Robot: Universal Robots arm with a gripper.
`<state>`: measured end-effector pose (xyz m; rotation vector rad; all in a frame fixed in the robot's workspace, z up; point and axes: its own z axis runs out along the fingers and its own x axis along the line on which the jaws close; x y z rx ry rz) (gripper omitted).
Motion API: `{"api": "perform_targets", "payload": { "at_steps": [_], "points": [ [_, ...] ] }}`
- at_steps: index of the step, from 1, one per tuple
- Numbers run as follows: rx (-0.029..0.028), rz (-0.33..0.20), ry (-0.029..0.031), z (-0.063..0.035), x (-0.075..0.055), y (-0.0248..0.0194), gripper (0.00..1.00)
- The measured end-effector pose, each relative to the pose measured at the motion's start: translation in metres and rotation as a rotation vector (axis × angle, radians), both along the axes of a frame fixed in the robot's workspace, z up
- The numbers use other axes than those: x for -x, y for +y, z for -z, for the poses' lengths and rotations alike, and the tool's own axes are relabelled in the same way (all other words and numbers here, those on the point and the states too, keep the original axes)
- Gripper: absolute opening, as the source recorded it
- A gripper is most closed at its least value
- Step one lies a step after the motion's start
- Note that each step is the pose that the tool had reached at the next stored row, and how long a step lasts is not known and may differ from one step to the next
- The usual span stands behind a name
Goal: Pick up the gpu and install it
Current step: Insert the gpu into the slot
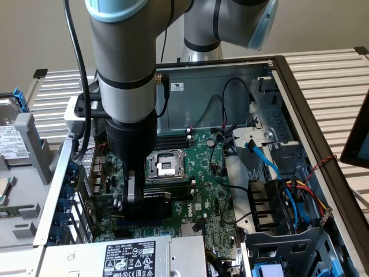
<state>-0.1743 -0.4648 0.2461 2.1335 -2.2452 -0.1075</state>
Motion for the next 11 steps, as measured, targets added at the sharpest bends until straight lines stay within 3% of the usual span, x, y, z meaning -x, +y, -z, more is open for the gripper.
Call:
{"api": "perform_targets", "payload": {
  "at_steps": [11],
  "points": [
    [-0.0007, 0.000, -0.0006, 0.0029, 0.0005, 0.0000, 0.27]
  ]
}}
